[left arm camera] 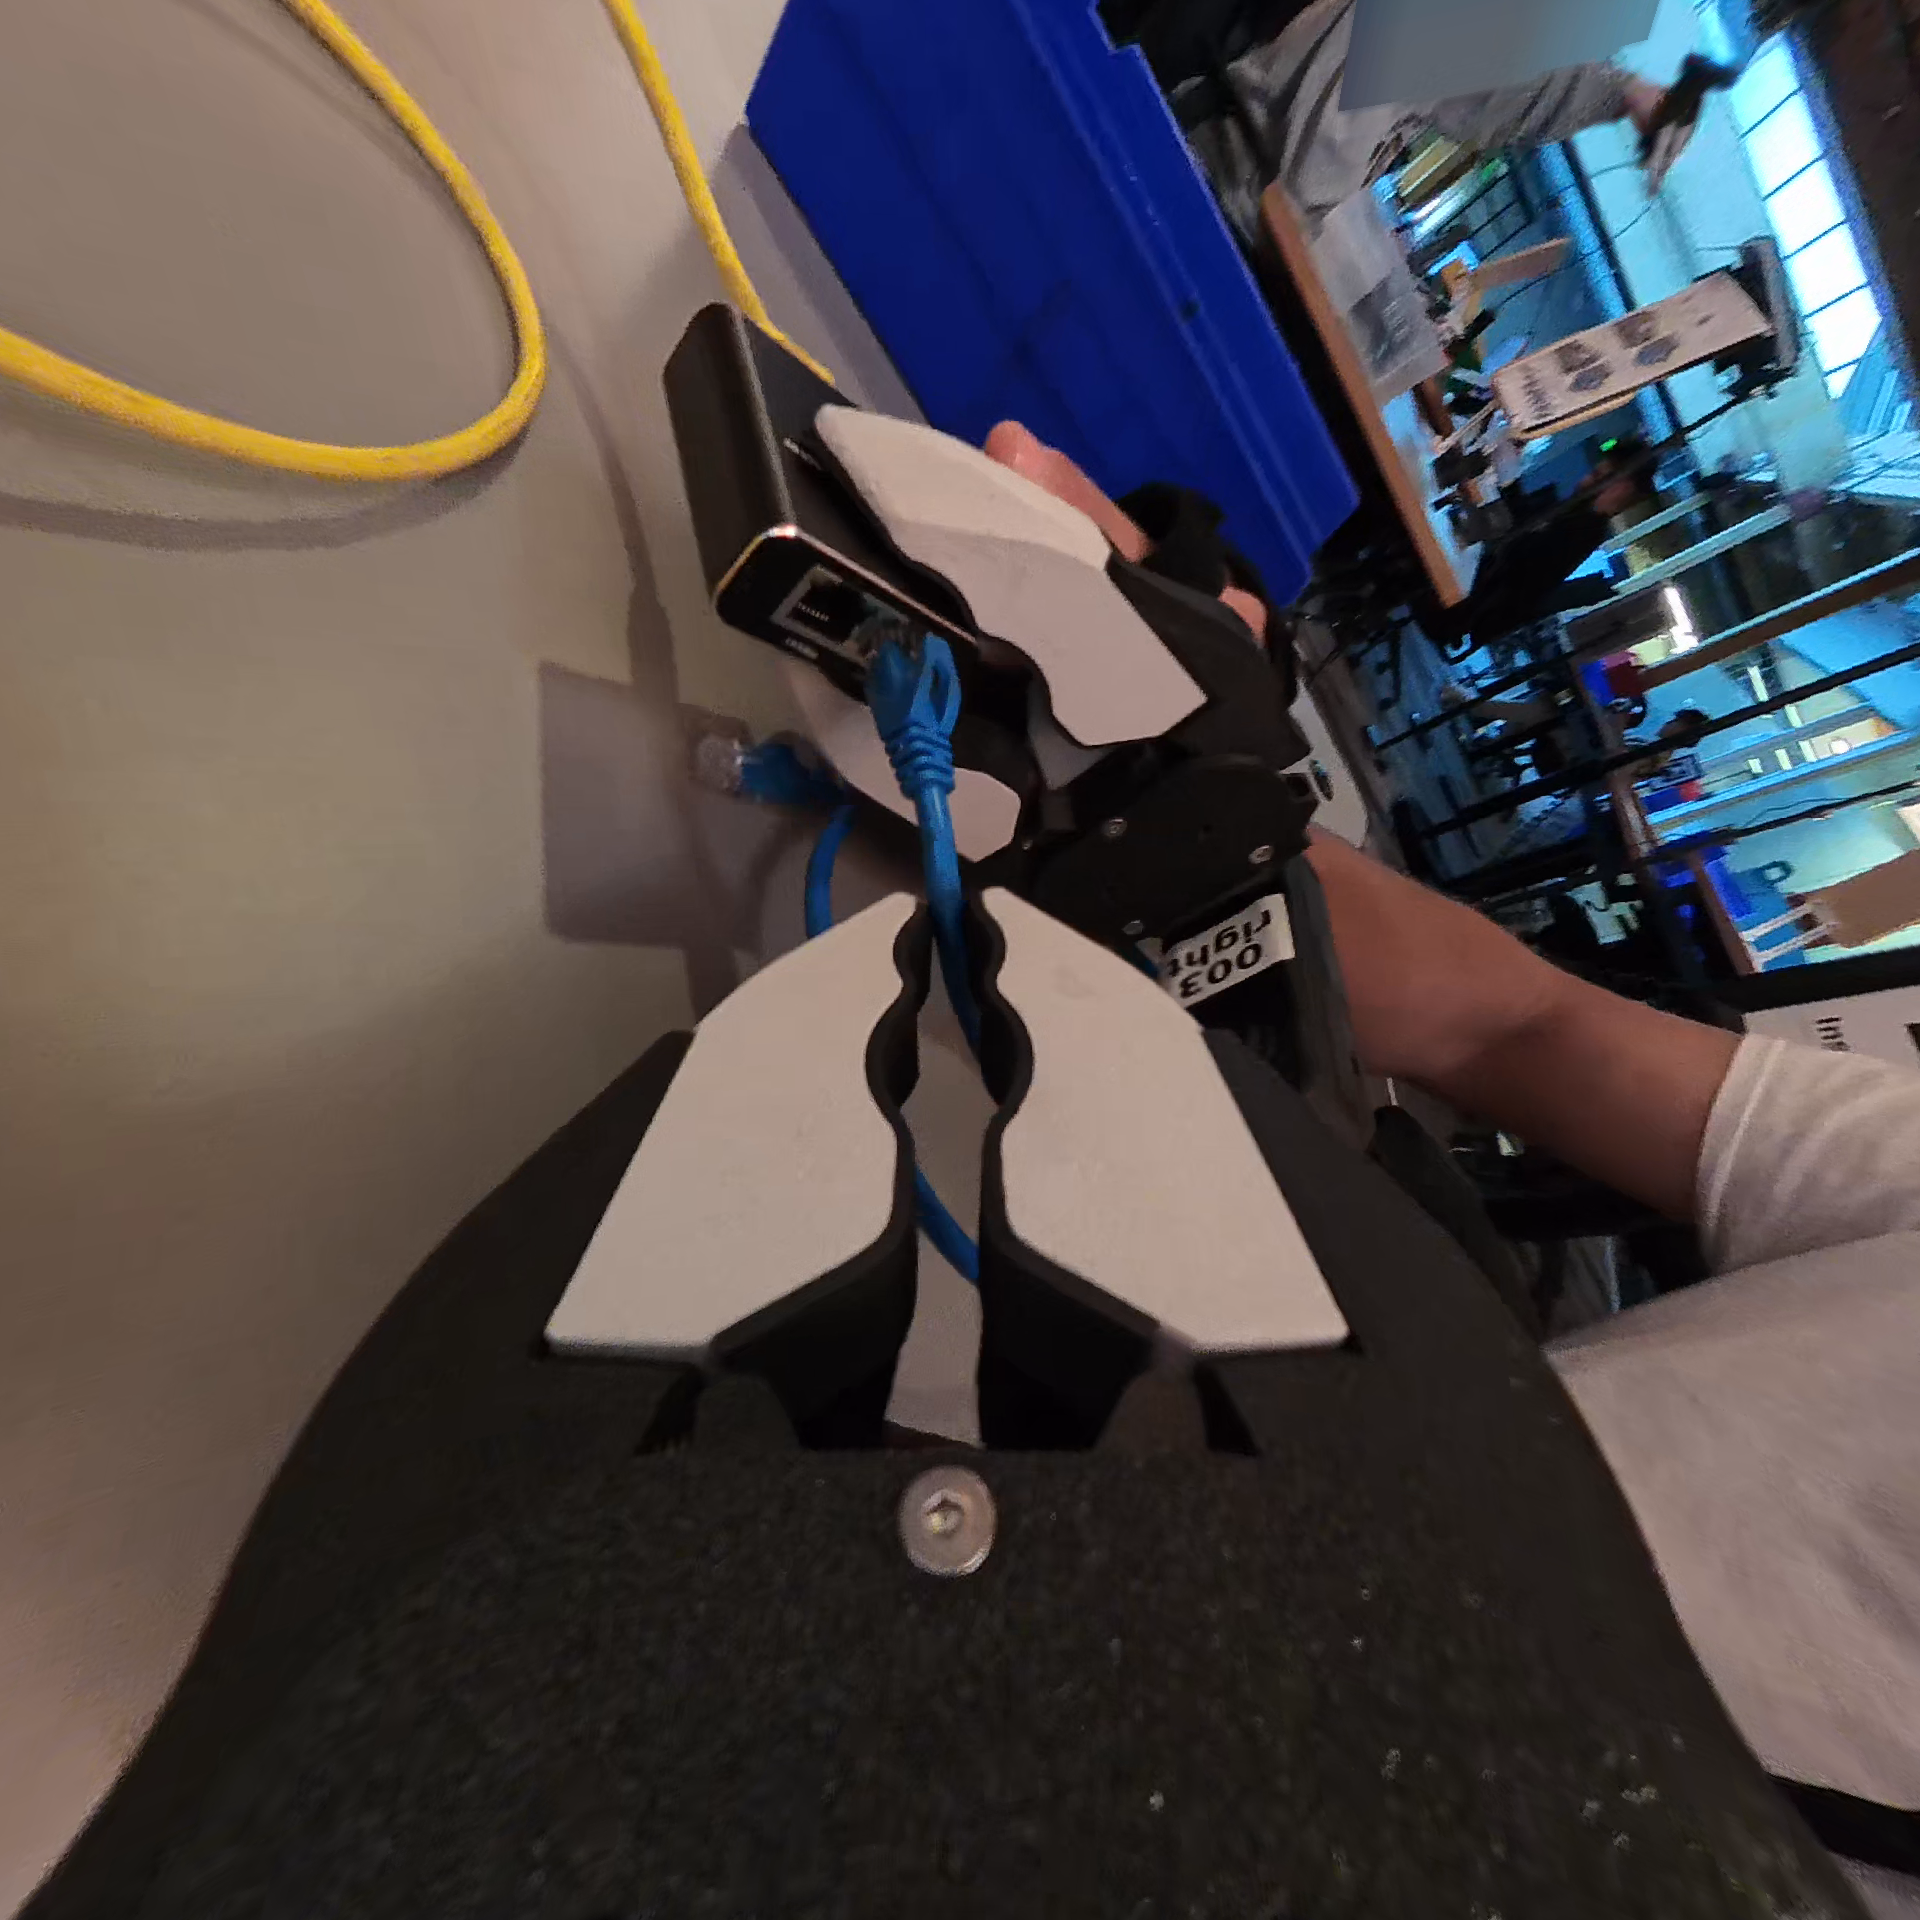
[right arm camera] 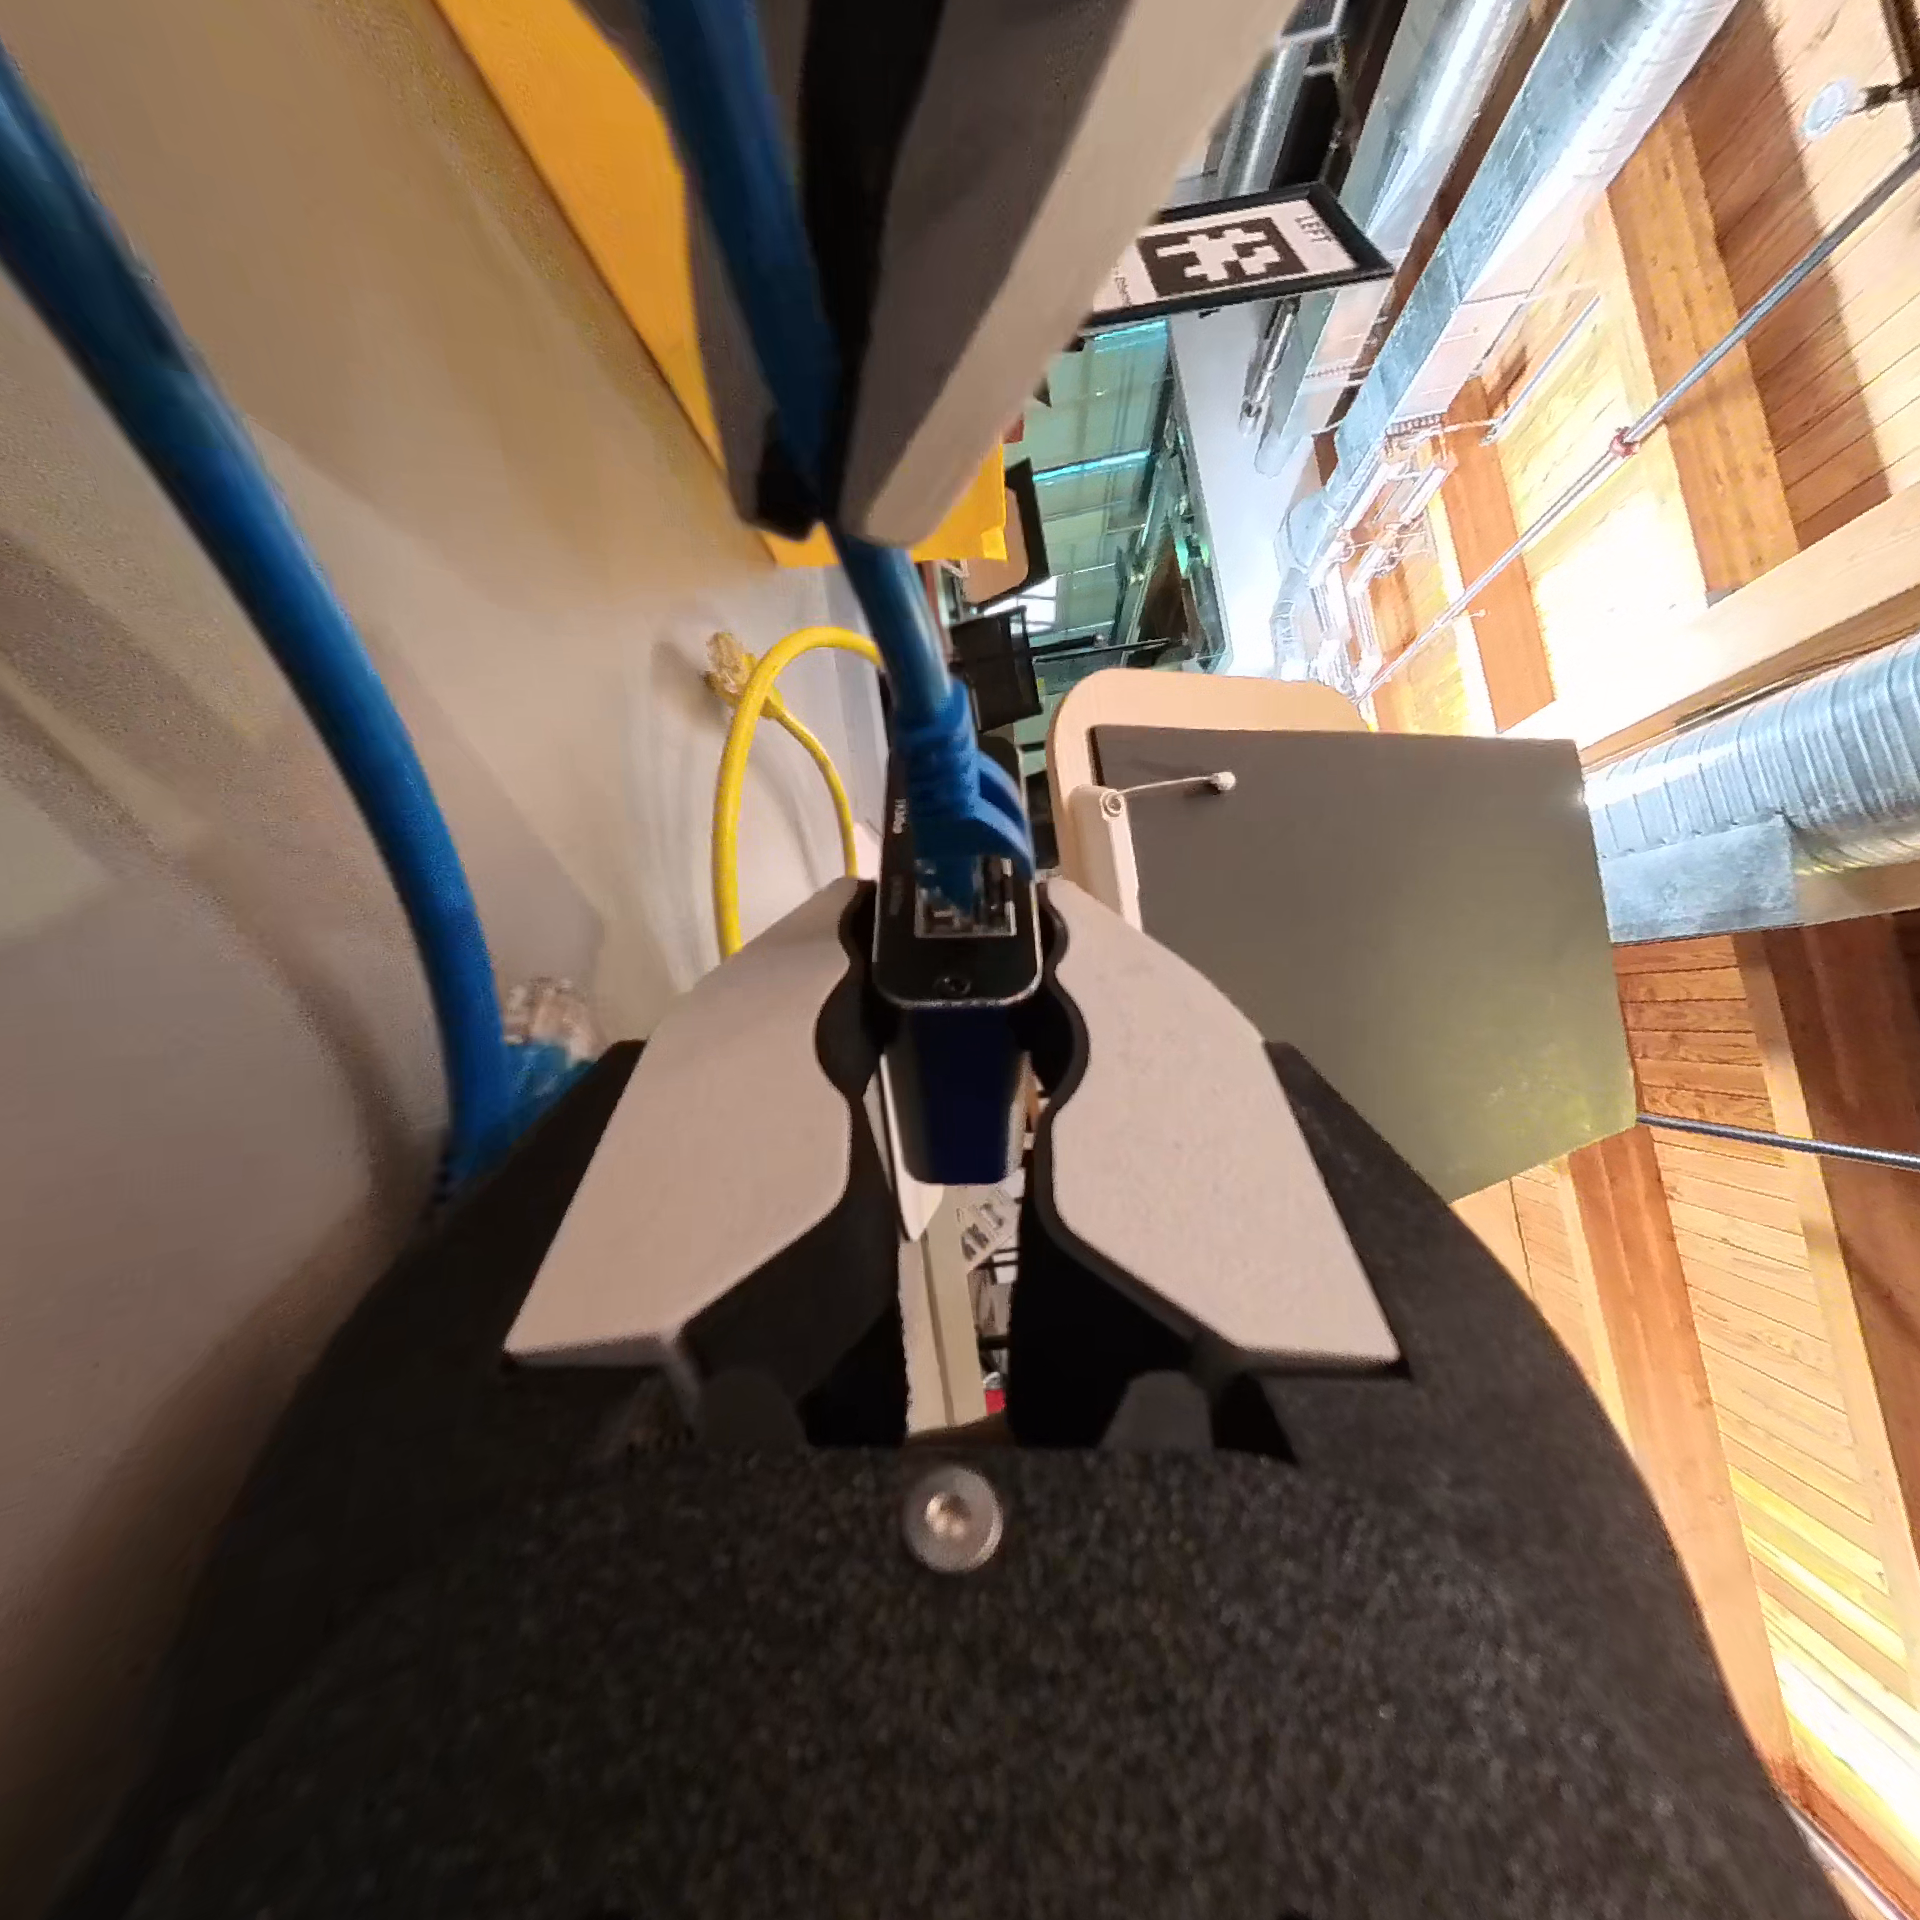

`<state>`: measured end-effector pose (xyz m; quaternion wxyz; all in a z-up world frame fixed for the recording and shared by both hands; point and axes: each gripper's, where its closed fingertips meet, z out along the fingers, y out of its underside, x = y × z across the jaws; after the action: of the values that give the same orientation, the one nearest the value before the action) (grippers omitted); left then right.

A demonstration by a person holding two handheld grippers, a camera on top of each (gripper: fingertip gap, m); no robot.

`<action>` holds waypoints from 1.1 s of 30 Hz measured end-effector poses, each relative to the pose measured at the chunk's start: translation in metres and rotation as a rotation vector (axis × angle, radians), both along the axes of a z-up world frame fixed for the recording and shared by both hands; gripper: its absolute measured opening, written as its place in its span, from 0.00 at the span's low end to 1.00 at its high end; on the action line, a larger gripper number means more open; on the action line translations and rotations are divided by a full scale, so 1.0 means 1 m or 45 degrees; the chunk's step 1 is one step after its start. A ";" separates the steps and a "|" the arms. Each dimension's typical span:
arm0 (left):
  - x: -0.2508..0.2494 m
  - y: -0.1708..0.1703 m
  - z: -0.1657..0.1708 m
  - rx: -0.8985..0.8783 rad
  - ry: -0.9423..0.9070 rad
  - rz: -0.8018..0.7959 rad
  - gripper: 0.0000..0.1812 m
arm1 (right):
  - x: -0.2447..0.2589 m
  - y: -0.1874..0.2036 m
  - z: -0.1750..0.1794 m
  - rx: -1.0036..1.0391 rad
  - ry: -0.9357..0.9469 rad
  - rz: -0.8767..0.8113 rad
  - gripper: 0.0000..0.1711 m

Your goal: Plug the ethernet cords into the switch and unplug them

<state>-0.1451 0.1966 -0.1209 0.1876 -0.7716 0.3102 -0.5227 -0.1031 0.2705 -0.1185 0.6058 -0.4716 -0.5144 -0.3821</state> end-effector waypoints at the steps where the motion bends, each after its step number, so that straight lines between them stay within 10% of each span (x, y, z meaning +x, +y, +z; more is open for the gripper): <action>1: 0.001 0.001 0.002 -0.011 -0.019 -0.005 0.03 | 0.000 0.000 0.001 0.010 -0.003 0.011 0.16; 24: 0.006 -0.007 0.000 -0.019 -0.024 -0.095 0.04 | -0.027 -0.022 -0.002 -0.022 0.030 0.115 0.15; 33: -0.009 -0.008 0.029 0.517 0.055 -0.063 0.13 | 0.006 -0.008 0.010 -0.018 0.160 0.115 0.15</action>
<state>-0.1546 0.1891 -0.0918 0.3199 -0.7211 0.4320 -0.4371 -0.0972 0.2628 -0.1080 0.6502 -0.4751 -0.4988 -0.3205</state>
